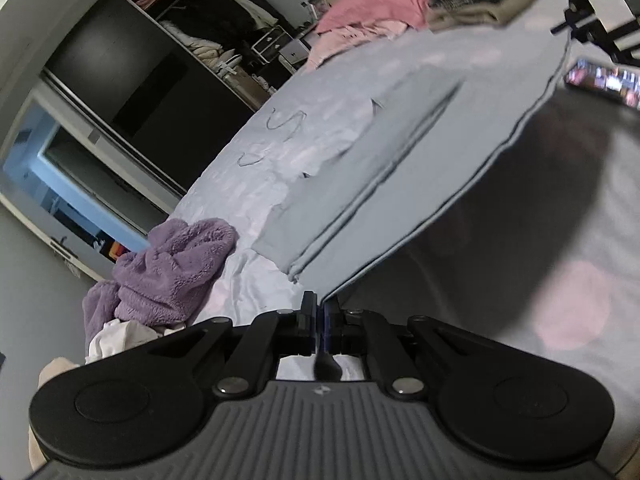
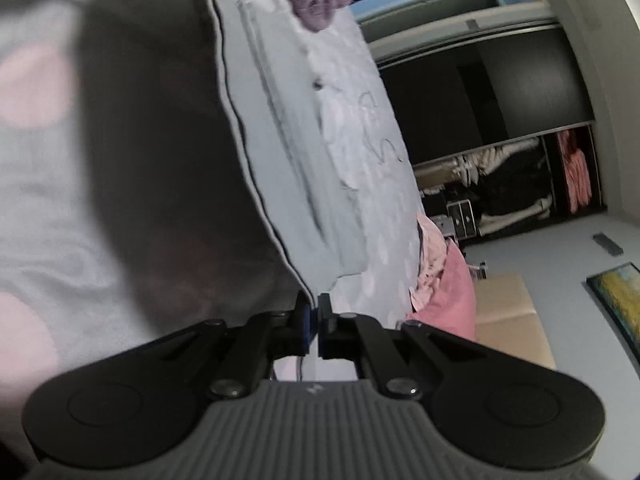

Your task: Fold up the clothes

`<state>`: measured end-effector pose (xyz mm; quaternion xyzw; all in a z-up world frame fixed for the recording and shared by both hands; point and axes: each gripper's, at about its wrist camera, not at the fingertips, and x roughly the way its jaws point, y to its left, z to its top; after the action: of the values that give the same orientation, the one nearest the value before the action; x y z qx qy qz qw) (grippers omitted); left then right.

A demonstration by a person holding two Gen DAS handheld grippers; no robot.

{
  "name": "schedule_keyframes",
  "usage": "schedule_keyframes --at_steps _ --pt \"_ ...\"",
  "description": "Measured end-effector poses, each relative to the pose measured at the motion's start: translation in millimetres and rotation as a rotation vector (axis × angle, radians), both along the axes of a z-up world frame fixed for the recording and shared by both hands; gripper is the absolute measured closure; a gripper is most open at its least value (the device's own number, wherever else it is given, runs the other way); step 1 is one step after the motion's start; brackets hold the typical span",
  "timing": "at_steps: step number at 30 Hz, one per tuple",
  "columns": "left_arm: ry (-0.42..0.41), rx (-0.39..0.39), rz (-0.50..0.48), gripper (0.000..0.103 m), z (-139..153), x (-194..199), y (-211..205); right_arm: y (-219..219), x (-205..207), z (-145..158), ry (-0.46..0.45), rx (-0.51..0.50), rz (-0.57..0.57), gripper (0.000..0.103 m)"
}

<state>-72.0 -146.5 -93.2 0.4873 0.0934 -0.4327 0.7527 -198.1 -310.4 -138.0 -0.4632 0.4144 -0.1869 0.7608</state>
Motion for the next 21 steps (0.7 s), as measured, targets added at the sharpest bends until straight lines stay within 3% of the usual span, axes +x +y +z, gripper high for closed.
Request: schedule_keyframes --at_steps 4,8,12,21 --pt "0.027 0.003 -0.01 0.101 19 -11 14 18 -19 30 -0.006 0.04 -0.028 0.1" --pt "0.058 0.018 -0.02 0.101 28 -18 24 29 -35 39 0.018 0.097 -0.05 0.1" --pt "0.062 0.026 -0.022 0.102 26 -19 25 34 -42 33 0.037 0.078 -0.05 0.1" --pt "0.063 -0.032 -0.05 0.102 73 23 -17 -19 -3 73 -0.002 0.054 0.016 0.1"
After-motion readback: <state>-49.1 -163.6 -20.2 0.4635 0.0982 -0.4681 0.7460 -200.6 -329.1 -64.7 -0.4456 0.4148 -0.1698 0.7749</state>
